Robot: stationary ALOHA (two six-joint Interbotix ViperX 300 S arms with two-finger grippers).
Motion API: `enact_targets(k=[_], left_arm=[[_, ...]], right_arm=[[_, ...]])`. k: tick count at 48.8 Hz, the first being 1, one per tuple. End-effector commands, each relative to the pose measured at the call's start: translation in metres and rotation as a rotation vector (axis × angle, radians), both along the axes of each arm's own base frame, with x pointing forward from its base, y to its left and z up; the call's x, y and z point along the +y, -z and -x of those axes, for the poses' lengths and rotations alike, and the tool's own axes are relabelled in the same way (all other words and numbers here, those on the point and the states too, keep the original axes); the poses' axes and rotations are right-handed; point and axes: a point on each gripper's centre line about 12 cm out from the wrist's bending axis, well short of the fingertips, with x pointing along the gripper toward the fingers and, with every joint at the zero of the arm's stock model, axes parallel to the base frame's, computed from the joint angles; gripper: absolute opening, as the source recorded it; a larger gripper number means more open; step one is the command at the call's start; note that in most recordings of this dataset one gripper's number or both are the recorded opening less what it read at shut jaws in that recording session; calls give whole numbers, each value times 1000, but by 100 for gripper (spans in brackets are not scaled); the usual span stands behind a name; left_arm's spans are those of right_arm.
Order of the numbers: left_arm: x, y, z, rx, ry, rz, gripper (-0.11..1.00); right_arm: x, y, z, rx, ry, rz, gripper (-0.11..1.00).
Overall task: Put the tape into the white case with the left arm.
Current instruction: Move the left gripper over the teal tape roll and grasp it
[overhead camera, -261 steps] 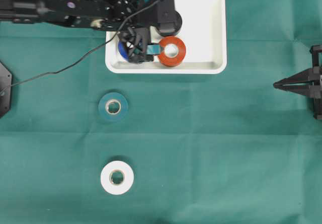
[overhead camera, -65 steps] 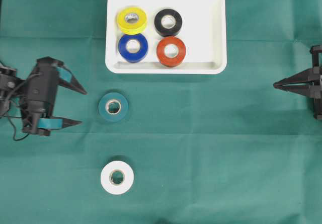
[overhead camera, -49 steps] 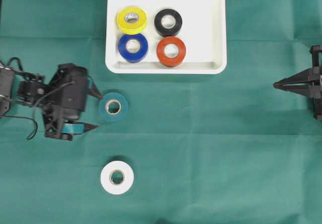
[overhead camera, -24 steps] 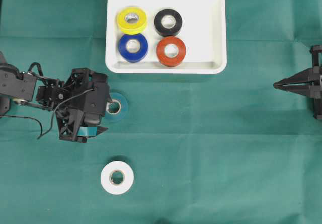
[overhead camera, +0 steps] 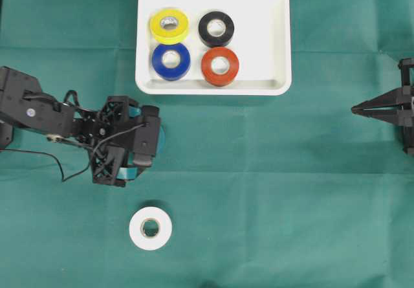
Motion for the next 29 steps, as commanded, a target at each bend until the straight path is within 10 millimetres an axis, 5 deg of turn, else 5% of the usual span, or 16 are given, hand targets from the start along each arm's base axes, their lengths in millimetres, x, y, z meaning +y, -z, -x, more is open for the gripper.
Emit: enact_targets(k=[1,13,25,29], left_arm=[[-2,-3,-8,-18,0,3,96],[-2,-1,-8,-12,1,2,87],[-2,-2,-7,2,-1,2,28],[-1,-1,-5,19,-2,0,25]], right_arm=[[0,-4,-2,-14,1,-2,-9],[0,-4,-2,-12,1,-2,-9],[0,-4,-2,-14,1,-2,-9],[0,-4,-2,-14,1,0,-9]])
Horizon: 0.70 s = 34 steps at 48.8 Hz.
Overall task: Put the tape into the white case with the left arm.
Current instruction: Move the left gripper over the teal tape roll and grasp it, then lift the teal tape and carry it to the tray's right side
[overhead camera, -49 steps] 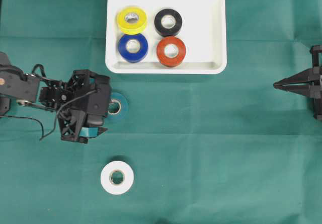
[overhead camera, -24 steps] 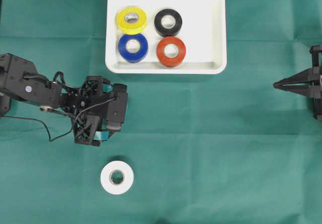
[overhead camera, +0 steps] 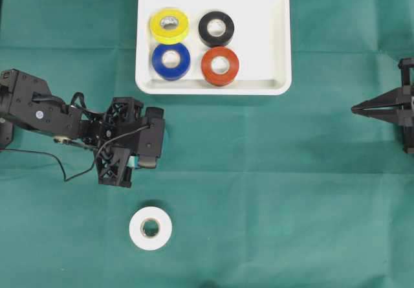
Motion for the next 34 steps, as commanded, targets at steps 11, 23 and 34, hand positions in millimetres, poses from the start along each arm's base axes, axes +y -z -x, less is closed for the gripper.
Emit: enact_targets(k=[11,23,34], left_arm=[[-2,-15,-4,29,3,-2,25],[-6,-61,-7,-20,11,10,25],[-7,-91,-5,-62,16,18,25]], right_arm=[[0,-4,-2,-12,2,-3,-9],[0,-4,-2,-14,2,-3,-9],[0,-4,-2,-14,2,-3,-9]])
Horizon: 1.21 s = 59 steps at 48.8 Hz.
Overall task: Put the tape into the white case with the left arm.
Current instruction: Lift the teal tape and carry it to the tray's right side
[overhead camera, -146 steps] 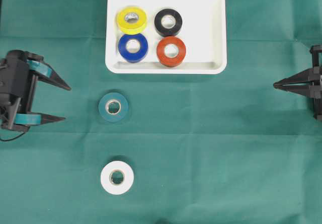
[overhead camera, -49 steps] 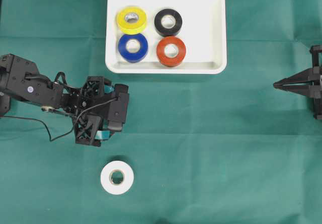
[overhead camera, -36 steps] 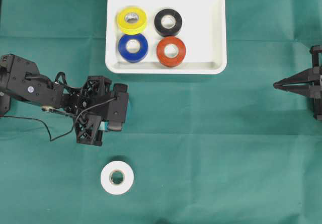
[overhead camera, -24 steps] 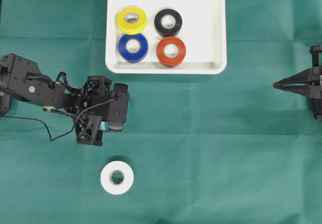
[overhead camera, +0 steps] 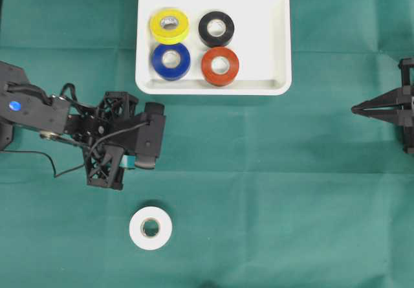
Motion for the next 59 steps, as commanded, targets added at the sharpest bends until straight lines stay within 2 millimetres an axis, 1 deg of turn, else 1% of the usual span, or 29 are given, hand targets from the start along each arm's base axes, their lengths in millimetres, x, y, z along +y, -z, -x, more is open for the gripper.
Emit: enact_targets(k=[1,6,13,20,32,49,59], left_arm=[[-2,-22,-3,-58,5,9,25],[-2,-25,-3,-65,5,10,25],[2,-23,-6,-65,-6,10,25],[14,-23,-15,-80,-43,7,25],[43,-26,-52,-114,-107,-10,25],[77,-34,-116,-178,-87,-84,25],[103,-34,-142,-199,-116,-106,25]], right_arm=[[0,-4,-2,-12,1,-2,-9],[0,-5,-2,-15,1,-2,-9],[0,-4,-2,-14,1,-2,-9],[0,-4,-2,-14,1,-2,-9],[0,-5,-2,-15,1,-2,-9],[0,-4,-2,-14,1,-2,-9],[0,-5,-2,-15,1,0,-9]])
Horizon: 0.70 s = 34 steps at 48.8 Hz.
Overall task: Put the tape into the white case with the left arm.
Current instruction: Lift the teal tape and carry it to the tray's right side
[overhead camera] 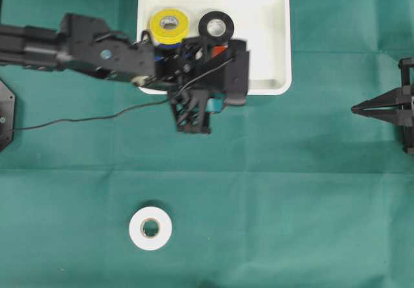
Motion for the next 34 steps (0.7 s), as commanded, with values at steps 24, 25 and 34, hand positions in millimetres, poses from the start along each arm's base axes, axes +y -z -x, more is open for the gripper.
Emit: enact_targets(k=[24,25,34], left_arm=[[53,-19,-55,-107,-73,-32,25],[53,-17,-56,-105,-76,-30,25],[57,-11,-58,-95,-82,-29,25]], right_arm=[[0,-5,-2,-15,1,0,-9],[0,-4,-2,-14,-1,0,-9],[0,-5,-2,-15,1,0,-9]])
